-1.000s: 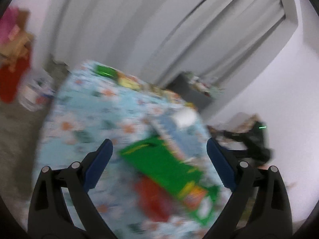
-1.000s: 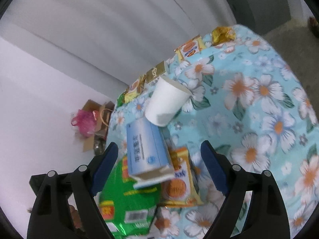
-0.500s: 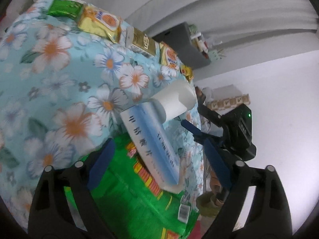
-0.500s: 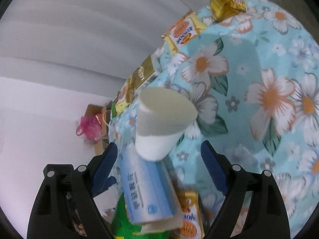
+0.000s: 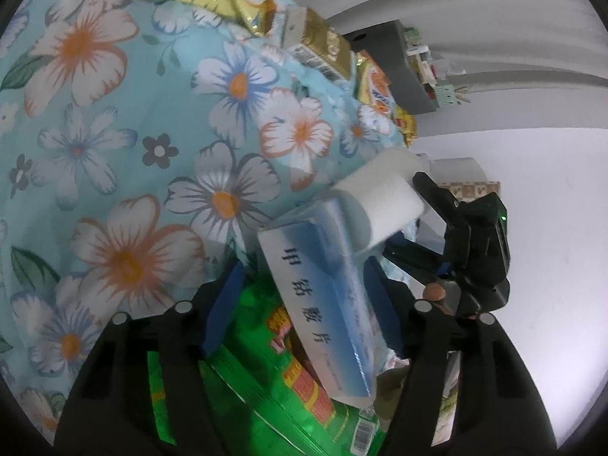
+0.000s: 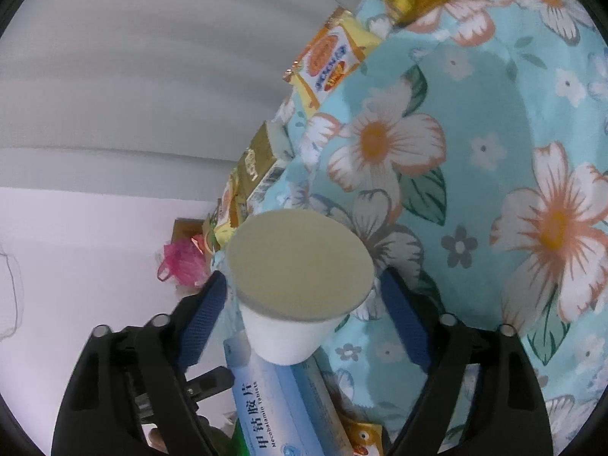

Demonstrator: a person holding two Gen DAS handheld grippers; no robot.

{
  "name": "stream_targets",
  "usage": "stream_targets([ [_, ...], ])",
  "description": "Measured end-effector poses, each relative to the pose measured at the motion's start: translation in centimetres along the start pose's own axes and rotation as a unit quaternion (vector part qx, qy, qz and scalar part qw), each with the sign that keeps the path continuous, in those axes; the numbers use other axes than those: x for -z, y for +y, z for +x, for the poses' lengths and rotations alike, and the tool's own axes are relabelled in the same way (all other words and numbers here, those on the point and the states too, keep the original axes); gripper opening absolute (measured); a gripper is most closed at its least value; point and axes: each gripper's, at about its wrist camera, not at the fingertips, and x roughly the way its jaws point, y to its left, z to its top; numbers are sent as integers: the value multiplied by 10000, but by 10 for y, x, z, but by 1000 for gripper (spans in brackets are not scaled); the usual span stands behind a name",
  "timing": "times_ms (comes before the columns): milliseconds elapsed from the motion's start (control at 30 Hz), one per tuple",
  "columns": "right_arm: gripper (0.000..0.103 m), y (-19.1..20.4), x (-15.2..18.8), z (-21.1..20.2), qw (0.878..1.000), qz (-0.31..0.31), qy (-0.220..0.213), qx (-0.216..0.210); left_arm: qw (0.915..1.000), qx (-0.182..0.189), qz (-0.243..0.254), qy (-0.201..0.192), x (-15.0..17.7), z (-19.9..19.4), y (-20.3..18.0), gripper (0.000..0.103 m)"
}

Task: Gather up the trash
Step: 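Grasp the blue medicine box with the left tool while the right tool grasps the white paper cup, then lift the box and cup and carry them toward the blue wastebasket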

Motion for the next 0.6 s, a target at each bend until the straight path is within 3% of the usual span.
stream_targets([
  [67, 70, -5, -1, -1, 9999, 93, -5, -83, 9999, -101, 3, -3, -2, 3, 2, 55],
  [300, 67, -25, -2, -23, 9982, 315, -177, -487, 9998, 113, 30, -165, -1, -1, 2, 39],
  [600, 66, -21, 9, -76, 9952, 55, -520, -824, 9966, 324, 281, -704, 6, -23, -12, 33],
])
